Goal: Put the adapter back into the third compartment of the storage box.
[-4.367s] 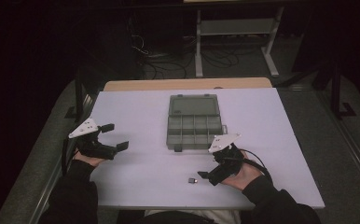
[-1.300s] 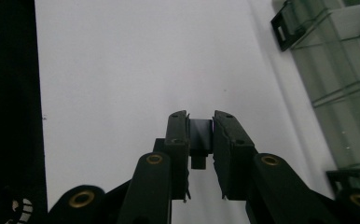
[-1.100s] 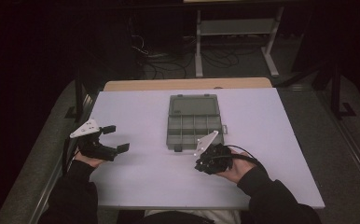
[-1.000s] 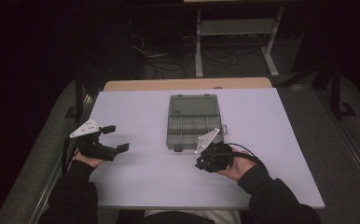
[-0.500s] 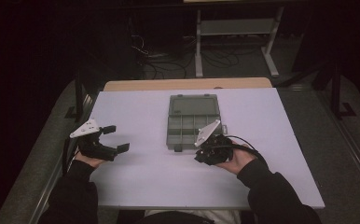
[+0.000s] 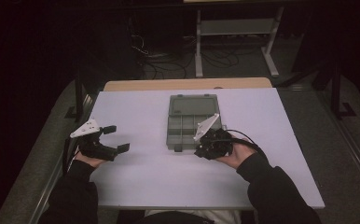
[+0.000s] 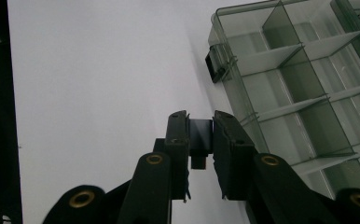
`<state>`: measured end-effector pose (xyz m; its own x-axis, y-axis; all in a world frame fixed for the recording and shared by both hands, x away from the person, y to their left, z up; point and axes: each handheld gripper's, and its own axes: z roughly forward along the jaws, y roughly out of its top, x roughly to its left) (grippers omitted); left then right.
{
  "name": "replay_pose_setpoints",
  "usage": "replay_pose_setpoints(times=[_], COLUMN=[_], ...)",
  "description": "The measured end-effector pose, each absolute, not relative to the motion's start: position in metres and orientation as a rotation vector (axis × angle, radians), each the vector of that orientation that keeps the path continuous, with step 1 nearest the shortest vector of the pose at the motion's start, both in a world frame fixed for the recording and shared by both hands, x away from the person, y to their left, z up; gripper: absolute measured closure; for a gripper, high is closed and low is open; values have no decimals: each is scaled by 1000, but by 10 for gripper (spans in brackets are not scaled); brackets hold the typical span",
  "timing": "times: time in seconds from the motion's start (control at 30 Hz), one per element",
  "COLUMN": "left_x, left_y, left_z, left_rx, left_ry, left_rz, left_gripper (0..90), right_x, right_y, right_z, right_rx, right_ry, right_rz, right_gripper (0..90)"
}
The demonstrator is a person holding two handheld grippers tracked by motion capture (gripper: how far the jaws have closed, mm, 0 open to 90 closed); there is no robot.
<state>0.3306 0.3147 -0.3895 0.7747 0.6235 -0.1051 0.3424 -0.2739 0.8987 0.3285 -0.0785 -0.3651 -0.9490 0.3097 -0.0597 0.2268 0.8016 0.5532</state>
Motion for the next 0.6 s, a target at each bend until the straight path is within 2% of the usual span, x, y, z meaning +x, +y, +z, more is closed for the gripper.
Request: replay_pose_setpoints(times=[0.6], left_x=[331], left_y=[315], left_z=[-390], left_rx=[1887], left_ry=[737], left_rz=[321], left_gripper=[0], right_x=[347], right_y=[-73], right_z=[-353], right_rx=[449], right_ry=[2835], right_rz=[786], right_gripper=[747])
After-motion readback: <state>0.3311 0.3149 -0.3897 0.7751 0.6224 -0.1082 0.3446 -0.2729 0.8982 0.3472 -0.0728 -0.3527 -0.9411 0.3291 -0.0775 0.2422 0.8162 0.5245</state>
